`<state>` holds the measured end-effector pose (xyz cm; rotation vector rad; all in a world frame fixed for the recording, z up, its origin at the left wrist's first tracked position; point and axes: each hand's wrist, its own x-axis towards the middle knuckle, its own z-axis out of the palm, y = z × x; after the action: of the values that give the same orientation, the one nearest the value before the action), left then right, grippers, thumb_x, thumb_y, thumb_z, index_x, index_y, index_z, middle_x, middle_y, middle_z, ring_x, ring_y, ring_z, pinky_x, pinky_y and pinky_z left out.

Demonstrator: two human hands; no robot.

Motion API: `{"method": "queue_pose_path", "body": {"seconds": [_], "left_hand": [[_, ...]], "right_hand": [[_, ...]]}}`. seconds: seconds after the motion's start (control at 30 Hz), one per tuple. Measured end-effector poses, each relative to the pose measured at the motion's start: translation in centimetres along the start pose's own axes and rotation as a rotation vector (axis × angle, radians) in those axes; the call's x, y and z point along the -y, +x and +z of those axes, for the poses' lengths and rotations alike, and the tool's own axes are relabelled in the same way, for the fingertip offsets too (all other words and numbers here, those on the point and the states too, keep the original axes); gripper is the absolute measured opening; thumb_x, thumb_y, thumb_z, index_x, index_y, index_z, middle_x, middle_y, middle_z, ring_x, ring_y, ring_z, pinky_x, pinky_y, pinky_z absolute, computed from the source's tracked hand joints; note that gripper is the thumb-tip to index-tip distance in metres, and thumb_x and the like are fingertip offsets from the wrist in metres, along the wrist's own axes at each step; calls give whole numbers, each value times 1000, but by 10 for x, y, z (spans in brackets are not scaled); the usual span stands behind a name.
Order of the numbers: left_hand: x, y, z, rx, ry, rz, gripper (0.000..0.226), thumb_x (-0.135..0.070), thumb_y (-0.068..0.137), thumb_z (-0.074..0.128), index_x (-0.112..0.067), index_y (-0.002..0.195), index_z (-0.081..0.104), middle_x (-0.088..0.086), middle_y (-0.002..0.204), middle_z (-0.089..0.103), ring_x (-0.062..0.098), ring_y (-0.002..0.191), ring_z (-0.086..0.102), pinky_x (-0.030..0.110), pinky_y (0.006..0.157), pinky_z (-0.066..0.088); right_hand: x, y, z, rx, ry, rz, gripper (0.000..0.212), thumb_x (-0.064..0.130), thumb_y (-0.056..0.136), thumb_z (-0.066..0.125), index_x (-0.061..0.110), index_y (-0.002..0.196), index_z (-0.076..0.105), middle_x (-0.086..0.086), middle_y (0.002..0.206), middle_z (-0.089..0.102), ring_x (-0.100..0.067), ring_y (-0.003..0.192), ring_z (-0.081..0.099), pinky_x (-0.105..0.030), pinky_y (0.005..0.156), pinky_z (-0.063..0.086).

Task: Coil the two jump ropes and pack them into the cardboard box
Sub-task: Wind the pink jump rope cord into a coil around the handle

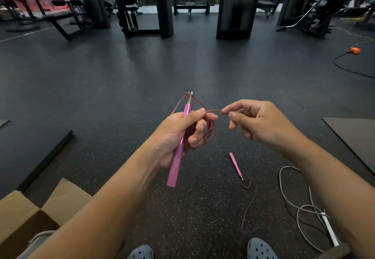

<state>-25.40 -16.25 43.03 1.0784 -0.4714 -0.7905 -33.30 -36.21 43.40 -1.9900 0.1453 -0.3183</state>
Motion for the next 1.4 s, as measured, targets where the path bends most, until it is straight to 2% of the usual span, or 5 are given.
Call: {"method": "queue_pose_path", "body": {"seconds": [0.37,0.63,0.77,0.93,1.4], "left_hand": [[-3,-2,10,-8,-74,16,32,-24,100,54,-10,76,69,-11,41,34,3,29,31,20,39,35],[-6,7,4,-274,-415,190,22,-28,100,59,-11,87,63,-10,50,48,2,41,51,19,44,44],[-1,10,-7,-344,106,309,25,-27,106,50,-7,102,65,0,76,76,11,63,71,22,54,52],[3,10,-12,-253,741,271,25,-21,105,55,-2,95,69,2,73,77,16,64,72,36,64,60],[8,6,-10,10,814,1,44,-51,98,55,-12,83,69,-6,54,46,11,48,38,24,49,35]], "right_hand": [[-8,8,14,-188,-115,-47,16,24,102,60,23,95,74,2,64,67,-5,45,40,-23,49,33],[13,-16,47,452,-350,62,28,42,108,38,33,115,64,-6,69,75,-2,38,45,-15,44,38],[23,-22,56,467,-527,-93,23,34,107,45,31,121,63,7,67,68,-1,63,60,-27,69,49],[27,-13,32,223,-504,-203,12,24,95,69,31,98,78,19,58,61,6,56,57,-16,63,41],[17,0,-11,-79,-372,-223,5,25,85,81,25,82,77,9,58,67,-1,50,54,-17,55,41]]}}
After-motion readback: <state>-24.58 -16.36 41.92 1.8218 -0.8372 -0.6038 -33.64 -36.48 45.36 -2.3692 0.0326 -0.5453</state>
